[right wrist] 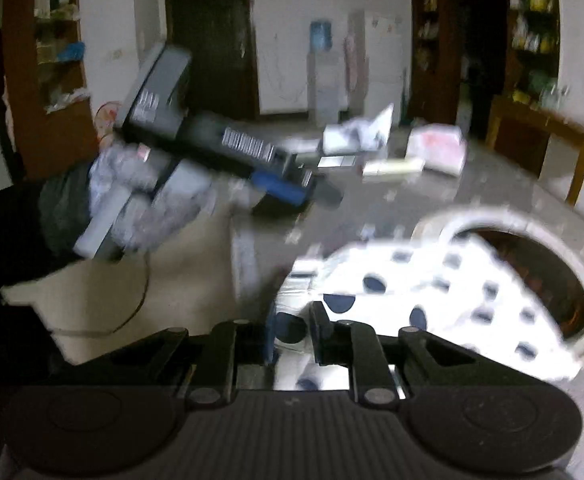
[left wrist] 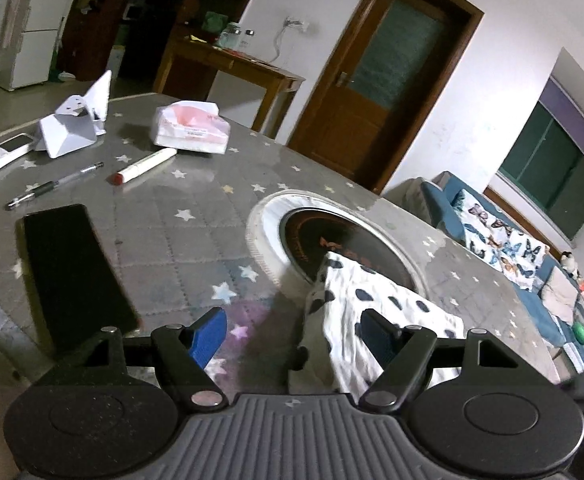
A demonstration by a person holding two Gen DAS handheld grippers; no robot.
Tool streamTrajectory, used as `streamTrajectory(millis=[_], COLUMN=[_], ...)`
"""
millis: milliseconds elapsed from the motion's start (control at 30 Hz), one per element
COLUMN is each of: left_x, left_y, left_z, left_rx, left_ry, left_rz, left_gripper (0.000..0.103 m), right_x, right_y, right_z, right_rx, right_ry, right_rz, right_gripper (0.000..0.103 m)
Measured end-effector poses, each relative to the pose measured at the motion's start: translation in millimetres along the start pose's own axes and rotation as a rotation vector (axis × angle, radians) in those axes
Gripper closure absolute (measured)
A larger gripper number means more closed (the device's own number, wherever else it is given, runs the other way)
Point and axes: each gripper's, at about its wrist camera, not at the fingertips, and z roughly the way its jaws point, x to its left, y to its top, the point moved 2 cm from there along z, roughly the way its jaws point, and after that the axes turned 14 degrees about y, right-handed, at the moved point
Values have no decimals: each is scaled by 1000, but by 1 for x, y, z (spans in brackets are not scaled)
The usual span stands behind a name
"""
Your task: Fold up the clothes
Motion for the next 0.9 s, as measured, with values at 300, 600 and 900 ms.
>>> streamTrajectory(millis=[300,600,900], left_x=[-44,-64,-54], left_y=[-13,-44,-54], left_z=[-1,15,25], left_rx=[3,94,137], left_ry=[-149,-212,-191], left_rz=[102,183,178], left_gripper=[42,62,66], right_x=[-29,-109,-178], right_y=[-3,6,-20], right_z=[-18,-15,2], right_rx=[-55,-136,-77], right_ry=[-35,-277,-428], right_rz=[124,249,377], right_gripper=[80,78,79])
